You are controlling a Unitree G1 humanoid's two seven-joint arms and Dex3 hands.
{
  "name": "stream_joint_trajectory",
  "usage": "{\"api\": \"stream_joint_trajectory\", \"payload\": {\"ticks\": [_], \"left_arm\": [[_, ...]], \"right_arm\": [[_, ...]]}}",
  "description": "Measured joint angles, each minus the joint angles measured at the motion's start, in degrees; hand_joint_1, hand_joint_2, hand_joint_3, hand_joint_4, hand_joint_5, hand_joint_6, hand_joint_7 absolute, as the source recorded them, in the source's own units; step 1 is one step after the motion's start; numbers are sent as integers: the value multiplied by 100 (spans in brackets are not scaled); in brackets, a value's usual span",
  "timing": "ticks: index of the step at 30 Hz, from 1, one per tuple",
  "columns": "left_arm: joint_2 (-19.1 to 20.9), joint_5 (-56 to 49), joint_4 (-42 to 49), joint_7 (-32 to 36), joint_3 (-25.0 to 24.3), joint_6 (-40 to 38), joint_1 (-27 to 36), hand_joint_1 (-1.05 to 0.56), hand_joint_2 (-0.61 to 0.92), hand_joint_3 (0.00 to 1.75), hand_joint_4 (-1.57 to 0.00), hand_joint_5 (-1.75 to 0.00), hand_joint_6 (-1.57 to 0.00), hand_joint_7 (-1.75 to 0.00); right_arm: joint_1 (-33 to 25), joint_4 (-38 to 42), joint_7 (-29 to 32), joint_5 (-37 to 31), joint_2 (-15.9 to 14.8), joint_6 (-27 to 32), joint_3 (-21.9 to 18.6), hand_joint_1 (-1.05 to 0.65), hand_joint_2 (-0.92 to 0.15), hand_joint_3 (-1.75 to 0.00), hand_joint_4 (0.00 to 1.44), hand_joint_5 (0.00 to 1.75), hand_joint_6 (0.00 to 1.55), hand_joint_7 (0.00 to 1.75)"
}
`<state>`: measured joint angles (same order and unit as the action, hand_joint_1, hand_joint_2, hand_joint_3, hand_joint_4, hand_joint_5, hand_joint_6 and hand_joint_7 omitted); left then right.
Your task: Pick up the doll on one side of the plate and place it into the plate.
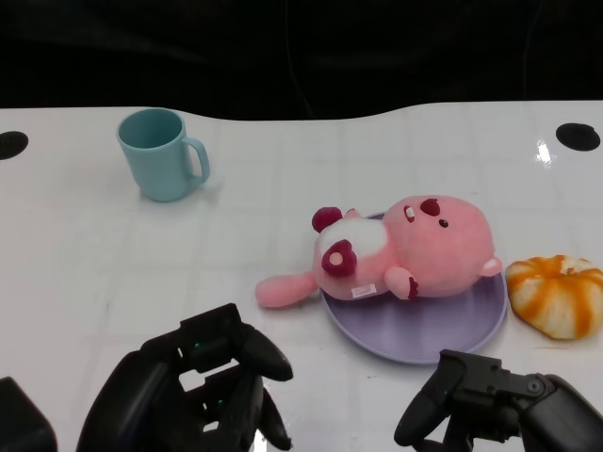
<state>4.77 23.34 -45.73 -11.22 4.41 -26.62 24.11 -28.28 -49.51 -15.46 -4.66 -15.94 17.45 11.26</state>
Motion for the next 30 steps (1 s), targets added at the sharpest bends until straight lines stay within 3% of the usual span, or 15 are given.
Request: {"api": "stream_joint_trajectory", "payload": {"ticks": [9,30], "left_arm": [[198,423,514,-37,-363,-367,-95,-8,38,152,-93,-175,-77,-169],[245,792,1097,-146,-587,-578,-446,-10,34,154,-92,-175,-79,-165]], "right_arm": [[-1,48,-1,11,-1,0,-22,-26,-92,-34,66,158,59,129],[-119,33,-85,54,-24,-28,-221,-25,-92,-35,66,159,59,130]]}}
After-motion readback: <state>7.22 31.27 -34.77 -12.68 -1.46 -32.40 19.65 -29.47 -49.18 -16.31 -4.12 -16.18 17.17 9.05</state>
